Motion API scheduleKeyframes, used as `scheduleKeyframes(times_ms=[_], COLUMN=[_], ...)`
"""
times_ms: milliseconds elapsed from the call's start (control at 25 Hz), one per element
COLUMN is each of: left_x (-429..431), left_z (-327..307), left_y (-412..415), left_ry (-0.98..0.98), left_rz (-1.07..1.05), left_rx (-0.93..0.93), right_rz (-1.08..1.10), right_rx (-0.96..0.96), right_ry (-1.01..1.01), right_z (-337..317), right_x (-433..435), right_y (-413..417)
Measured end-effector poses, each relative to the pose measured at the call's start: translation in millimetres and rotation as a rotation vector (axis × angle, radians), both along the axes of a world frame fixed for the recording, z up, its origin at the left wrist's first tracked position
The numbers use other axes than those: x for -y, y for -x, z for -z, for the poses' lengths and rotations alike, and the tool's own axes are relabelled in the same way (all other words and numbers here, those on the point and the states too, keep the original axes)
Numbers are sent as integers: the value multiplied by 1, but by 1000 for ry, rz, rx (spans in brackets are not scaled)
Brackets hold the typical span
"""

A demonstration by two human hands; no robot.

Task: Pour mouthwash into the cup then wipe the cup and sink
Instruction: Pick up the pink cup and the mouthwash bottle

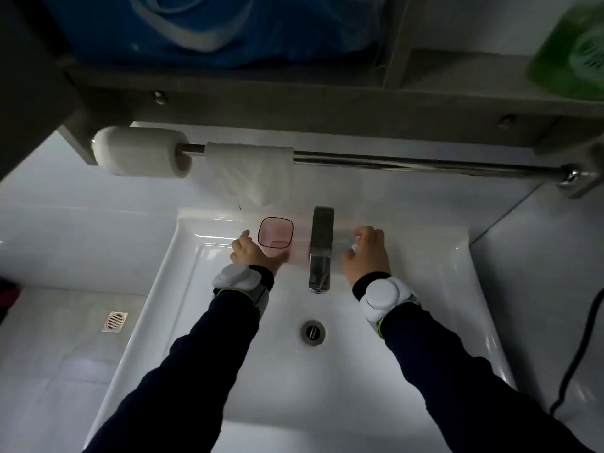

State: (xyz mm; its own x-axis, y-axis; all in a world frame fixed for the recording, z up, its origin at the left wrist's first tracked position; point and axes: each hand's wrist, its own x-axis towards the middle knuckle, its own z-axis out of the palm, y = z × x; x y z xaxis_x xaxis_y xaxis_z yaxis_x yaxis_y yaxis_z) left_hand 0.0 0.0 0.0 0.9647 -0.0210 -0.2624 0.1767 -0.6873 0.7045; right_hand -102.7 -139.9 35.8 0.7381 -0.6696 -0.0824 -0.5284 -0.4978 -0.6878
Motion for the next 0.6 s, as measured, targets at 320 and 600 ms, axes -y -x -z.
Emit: scheduleKeyframes(times_ms=[320,600], left_x=[25,41], left_z=[37,60], left_y=[-13,-11], left_ry=[3,16], left_rz=[-60,-160], left_rx=[136,211], right_rz=[200,129], right_rx=[91,-51], right_ry=[22,-2], right_z=[48,82], right_x=[28,56], right_y=[-1,-14])
